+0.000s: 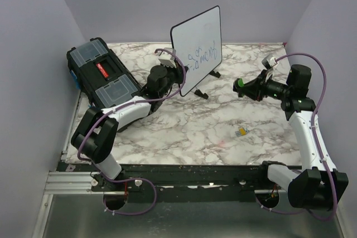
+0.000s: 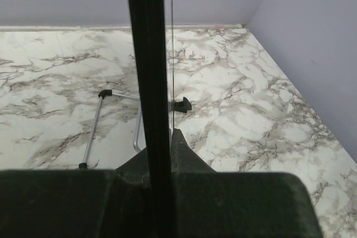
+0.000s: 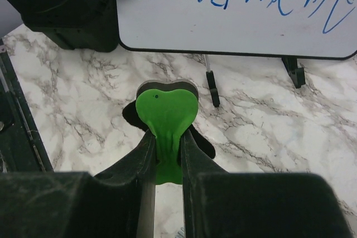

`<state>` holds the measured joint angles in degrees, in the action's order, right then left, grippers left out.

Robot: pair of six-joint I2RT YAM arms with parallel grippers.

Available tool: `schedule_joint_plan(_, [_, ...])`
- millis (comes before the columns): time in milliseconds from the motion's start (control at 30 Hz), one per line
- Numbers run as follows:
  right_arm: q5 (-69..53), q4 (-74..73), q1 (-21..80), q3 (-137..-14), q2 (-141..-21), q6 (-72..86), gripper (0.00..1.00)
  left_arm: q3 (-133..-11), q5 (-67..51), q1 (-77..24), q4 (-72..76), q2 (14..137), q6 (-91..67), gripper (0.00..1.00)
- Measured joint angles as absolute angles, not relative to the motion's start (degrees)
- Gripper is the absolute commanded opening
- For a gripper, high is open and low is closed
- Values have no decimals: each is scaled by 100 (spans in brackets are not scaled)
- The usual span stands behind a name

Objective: Erase the whiteboard
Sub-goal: Erase the whiteboard at the center of the board.

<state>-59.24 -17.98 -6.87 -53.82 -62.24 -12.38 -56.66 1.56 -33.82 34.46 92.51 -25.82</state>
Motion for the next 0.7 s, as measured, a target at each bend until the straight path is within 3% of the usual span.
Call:
schedule_joint_plan(267, [-5929,-1761,-687,-5378,-6228,-1240,1,-5594,261,-3382,3684,9310,-2552,0])
schedule_joint_plan(700, [-5959,-1756,-687,-5349,-6267,-1240,1,-4351,475,-3494,5205,9290,-2742,0])
